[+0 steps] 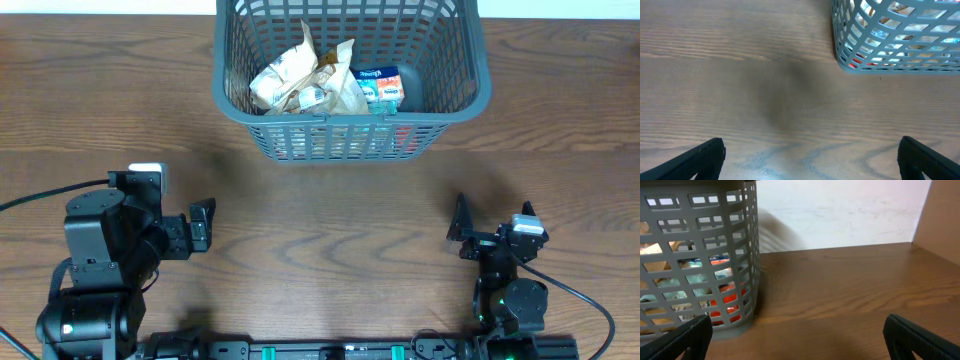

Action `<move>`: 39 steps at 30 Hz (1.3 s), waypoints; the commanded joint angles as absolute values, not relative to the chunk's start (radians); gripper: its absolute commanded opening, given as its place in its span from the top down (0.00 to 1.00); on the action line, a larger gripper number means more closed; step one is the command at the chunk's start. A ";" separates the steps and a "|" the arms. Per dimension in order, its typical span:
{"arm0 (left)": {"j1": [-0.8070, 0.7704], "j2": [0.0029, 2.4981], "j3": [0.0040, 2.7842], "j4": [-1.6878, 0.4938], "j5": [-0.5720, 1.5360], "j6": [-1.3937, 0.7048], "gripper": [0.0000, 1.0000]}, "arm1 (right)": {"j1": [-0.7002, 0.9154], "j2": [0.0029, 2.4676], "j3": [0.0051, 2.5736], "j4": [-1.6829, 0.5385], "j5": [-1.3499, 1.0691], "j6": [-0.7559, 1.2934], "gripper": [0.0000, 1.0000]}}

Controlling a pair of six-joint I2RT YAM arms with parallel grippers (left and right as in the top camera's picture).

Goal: Pack container

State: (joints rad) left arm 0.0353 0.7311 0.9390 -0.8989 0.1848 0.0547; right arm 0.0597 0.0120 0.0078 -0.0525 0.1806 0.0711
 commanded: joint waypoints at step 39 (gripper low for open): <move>0.031 0.110 0.570 -0.571 0.175 0.202 0.01 | 0.051 0.005 0.006 -0.055 0.199 0.089 0.01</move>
State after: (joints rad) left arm 0.0353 0.1726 0.6697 -0.6357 0.1841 0.1360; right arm 0.0597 0.0120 0.0082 -0.0521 0.1841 0.0727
